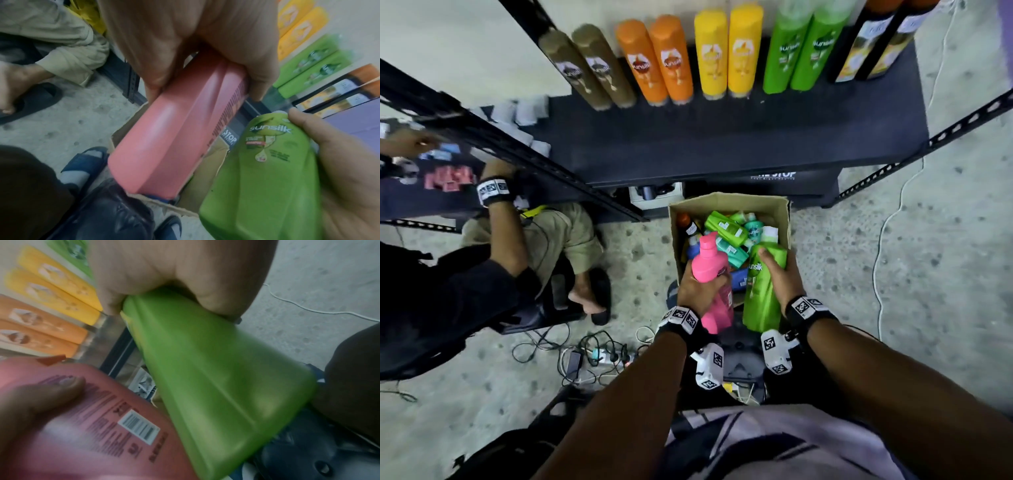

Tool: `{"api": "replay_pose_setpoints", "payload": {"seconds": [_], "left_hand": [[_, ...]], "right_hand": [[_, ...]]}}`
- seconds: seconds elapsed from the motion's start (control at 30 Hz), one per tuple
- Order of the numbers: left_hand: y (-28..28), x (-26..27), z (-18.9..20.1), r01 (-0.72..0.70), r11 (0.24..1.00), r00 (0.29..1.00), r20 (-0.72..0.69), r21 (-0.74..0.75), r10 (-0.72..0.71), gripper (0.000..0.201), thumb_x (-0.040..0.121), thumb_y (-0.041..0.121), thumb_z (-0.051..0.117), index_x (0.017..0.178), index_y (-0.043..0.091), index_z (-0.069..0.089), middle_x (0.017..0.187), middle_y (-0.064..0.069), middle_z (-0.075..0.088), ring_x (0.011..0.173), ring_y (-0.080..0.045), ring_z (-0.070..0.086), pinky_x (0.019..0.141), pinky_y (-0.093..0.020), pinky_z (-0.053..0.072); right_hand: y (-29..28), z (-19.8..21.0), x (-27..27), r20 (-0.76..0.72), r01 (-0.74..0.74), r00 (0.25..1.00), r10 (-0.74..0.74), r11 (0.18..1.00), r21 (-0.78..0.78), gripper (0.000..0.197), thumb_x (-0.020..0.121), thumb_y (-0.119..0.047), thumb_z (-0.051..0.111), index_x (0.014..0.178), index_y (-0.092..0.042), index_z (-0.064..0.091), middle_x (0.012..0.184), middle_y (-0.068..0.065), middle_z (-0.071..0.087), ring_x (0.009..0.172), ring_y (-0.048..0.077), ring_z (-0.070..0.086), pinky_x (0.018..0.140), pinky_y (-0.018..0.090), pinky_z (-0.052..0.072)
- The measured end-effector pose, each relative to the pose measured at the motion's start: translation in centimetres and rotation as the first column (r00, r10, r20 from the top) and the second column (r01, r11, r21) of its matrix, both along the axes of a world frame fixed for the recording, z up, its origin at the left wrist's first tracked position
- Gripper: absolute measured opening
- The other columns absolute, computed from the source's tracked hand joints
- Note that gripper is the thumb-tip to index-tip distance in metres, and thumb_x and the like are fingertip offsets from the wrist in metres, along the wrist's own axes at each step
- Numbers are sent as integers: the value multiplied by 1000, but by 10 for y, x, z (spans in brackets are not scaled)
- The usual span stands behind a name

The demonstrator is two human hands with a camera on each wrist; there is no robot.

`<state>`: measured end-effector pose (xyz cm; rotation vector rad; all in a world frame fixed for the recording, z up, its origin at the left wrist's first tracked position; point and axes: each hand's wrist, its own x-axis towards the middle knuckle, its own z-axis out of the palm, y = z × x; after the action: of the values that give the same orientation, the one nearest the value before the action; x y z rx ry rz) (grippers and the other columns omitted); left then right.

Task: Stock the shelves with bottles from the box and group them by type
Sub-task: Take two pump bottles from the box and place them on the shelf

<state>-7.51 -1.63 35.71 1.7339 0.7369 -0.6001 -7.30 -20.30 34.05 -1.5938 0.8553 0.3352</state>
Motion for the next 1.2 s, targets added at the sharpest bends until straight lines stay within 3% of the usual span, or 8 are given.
{"api": "replay_pose_setpoints", "payload": {"seconds": [0.13, 0.3, 0.4, 0.5, 0.67, 0.8, 0.97, 1.2], "left_hand": [[4, 10, 29, -17, 998, 994, 109, 63, 10, 55, 76, 18, 84, 123, 27, 57, 107, -4, 72, 98, -27, 67, 88, -36, 56], [11, 31, 64, -69, 991, 969, 243, 111, 41, 60, 72, 26, 87, 125, 23, 59, 104, 2, 72, 94, -20, 69, 87, -38, 56], [16, 48, 86, -119, 988, 940, 331, 93, 82, 55, 67, 33, 88, 115, 27, 62, 95, 8, 73, 87, -12, 70, 83, -35, 56], [20, 66, 113, -156, 982, 909, 406, 110, 99, 66, 59, 49, 84, 118, 32, 59, 102, 8, 72, 95, -14, 69, 87, -37, 55], [33, 95, 169, -250, 958, 818, 560, 139, 132, 55, 59, 57, 81, 104, 43, 54, 93, 22, 66, 85, 10, 61, 66, -5, 42], [49, 113, 212, -327, 936, 735, 658, 131, 165, 59, 58, 60, 81, 107, 38, 55, 94, 18, 68, 86, 2, 64, 76, -22, 50], [73, 130, 265, -382, 922, 594, 781, 60, 195, 59, 59, 53, 86, 109, 36, 59, 96, 17, 72, 88, 1, 68, 79, -27, 55], [96, 141, 364, -425, 905, 371, 908, -18, 193, 52, 63, 51, 86, 105, 41, 57, 94, 19, 70, 83, -3, 68, 75, -28, 55]], "right_hand": [[4, 27, 15, 65, -89, 994, 89, 996, -4, 69, 80, -66, 70, 138, -32, 53, 134, -5, 63, 125, 17, 57, 110, 38, 42], [14, 73, 42, 225, -134, 965, 136, 991, -26, 57, 76, -67, 70, 126, -42, 57, 101, -28, 71, 95, -9, 65, 71, 2, 44], [20, 102, 60, 343, -161, 923, 176, 984, -71, 49, 81, -61, 70, 124, -51, 51, 96, -39, 66, 87, -20, 61, 69, -3, 40], [30, 130, 78, 429, -203, 872, 237, 971, -124, 48, 82, -61, 70, 125, -55, 48, 97, -25, 70, 84, -9, 66, 76, 15, 50], [52, 181, 110, 608, -241, 727, 318, 948, -208, 52, 76, -62, 71, 123, -57, 49, 103, -31, 67, 91, -6, 66, 79, 15, 51], [68, 228, 133, 733, -190, 617, 286, 958, -214, 51, 77, -59, 71, 123, -58, 49, 102, -37, 66, 91, -9, 65, 76, 5, 46], [90, 295, 149, 865, -214, 437, 248, 962, -168, 50, 83, -46, 74, 127, -46, 51, 116, -20, 67, 104, 5, 67, 87, 15, 49], [114, 387, 155, 971, -281, 197, 134, 957, -75, 54, 87, -41, 74, 134, -29, 50, 112, -5, 70, 95, 16, 69, 82, 23, 53]]}}
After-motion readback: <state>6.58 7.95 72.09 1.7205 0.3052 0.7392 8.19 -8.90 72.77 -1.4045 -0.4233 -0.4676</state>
